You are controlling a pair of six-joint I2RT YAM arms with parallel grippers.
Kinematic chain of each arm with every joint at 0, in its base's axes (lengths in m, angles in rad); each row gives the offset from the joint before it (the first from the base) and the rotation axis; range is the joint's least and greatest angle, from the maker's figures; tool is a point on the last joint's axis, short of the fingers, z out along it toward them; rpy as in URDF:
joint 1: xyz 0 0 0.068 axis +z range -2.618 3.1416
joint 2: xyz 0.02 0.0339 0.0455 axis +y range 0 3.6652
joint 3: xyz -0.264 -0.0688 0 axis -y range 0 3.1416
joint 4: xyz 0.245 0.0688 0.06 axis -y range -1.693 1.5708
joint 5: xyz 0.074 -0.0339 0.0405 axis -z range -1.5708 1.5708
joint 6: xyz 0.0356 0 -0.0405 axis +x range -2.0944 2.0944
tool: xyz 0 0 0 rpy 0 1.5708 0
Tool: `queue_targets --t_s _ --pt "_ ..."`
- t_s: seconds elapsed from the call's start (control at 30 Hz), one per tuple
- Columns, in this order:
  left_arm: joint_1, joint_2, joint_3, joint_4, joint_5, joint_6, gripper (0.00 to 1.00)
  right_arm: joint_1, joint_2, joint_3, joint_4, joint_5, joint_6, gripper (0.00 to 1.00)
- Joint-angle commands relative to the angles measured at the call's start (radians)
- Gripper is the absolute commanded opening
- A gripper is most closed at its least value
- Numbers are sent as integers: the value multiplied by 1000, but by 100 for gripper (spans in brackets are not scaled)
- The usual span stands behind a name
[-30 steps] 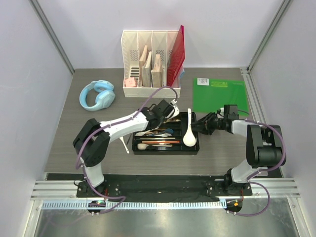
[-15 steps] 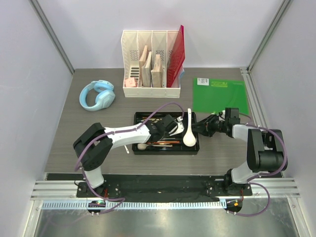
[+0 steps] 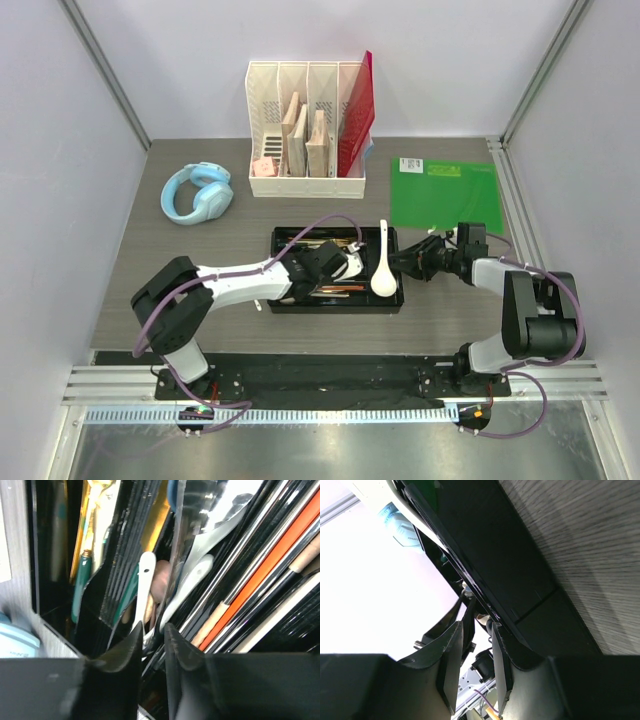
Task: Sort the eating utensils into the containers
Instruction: Place the spoon in the storage box.
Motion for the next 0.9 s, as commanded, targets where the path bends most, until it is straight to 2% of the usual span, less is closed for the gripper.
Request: queue_targets --t_s 0.0,0.3,0.37,0.4,0.47,0.6,0.77,0.87 --pt "-3 -51 1 26 -36 -30 27 -6 9 -51 -93 146 -33 37" --pt "-5 -47 64 24 -217 -127 30 -8 0 -54 -93 141 -34 36" --pt "1 -56 81 28 -283 -180 32 -8 1 -49 -95 140 -39 36" --pt "6 -62 84 28 -306 -202 38 -8 0 -48 -96 140 -40 37" --pt "35 -84 102 -12 -337 -307 42 -6 0 -43 -101 138 -48 37" --pt "130 -119 124 -144 -321 -530 41 -8 -2 -40 -113 137 -53 36" --pt "282 -188 58 -297 -247 -821 42 -8 26 -11 -121 127 -73 37" --pt "395 -248 -6 -334 -185 -950 43 -8 49 1 -127 120 -99 37"
